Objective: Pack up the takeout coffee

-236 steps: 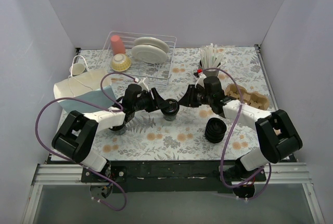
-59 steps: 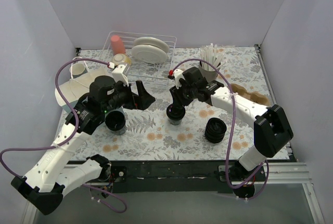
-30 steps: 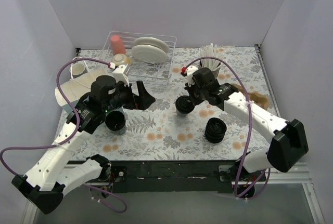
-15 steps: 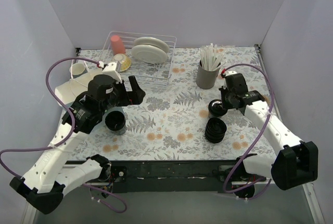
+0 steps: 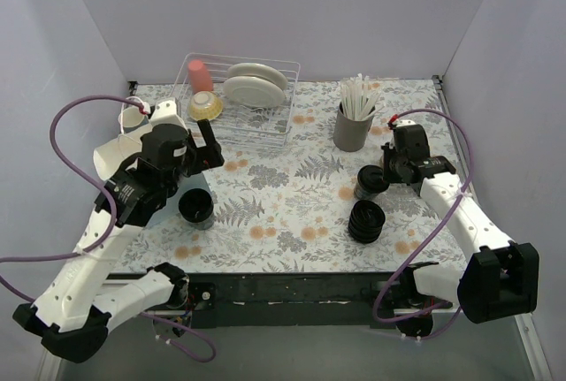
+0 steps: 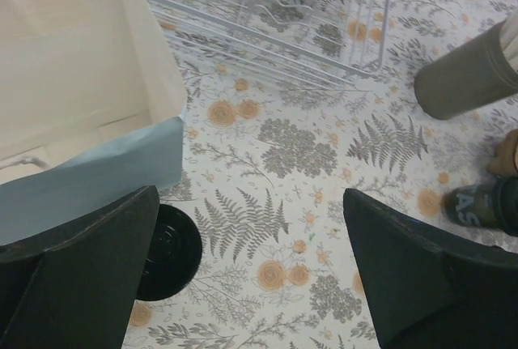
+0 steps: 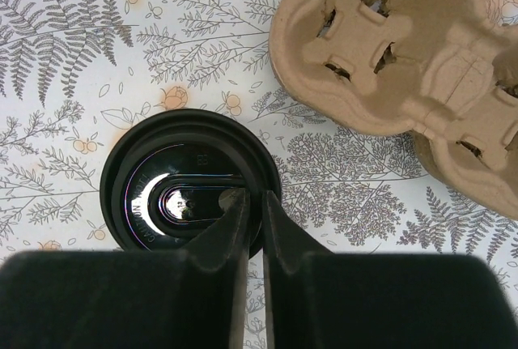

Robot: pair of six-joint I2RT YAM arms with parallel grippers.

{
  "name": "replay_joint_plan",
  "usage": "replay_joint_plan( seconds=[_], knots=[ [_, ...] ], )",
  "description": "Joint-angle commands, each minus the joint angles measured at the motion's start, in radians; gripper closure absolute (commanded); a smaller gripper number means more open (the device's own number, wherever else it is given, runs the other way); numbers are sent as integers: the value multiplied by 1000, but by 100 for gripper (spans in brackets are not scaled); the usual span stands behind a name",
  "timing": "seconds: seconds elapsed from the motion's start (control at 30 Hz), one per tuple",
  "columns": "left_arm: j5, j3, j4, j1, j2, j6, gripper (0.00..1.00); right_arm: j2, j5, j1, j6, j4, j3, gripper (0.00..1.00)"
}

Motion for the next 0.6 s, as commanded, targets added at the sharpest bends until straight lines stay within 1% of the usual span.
replay_joint_plan(
  seconds=[0.0,0.03,0.13,0.23,0.3,0.33,0.43,0.47,0.53,0.57],
  knots=[
    [-175,67,-60,-1,28,3,2,4,3,-4,32,-4,16,78],
    [-184,73,-60,-1,42,7,3,0,-6,-6,32,-7,33,70],
    [-241,85,-49,-1,64,46,6,-18,-20,-4,30,-40,63,61],
    [-309,105,-34,0,111,72,10,-50,-36,-6,32,-50,82,54],
    [-333,116,-14,3,153,89,14,-81,-56,-6,36,-58,90,53],
    [-335,127,-11,14,168,96,21,-92,-65,-4,36,-63,93,53],
    [-333,158,11,46,234,124,25,-136,-110,-4,41,-70,108,53],
    [-329,174,11,57,249,133,28,-147,-122,-6,44,-76,111,53],
    [-310,190,5,83,297,139,31,-174,-150,-4,46,-81,119,53],
    [-303,200,3,89,311,147,36,-184,-153,-4,46,-89,122,53]
  ],
)
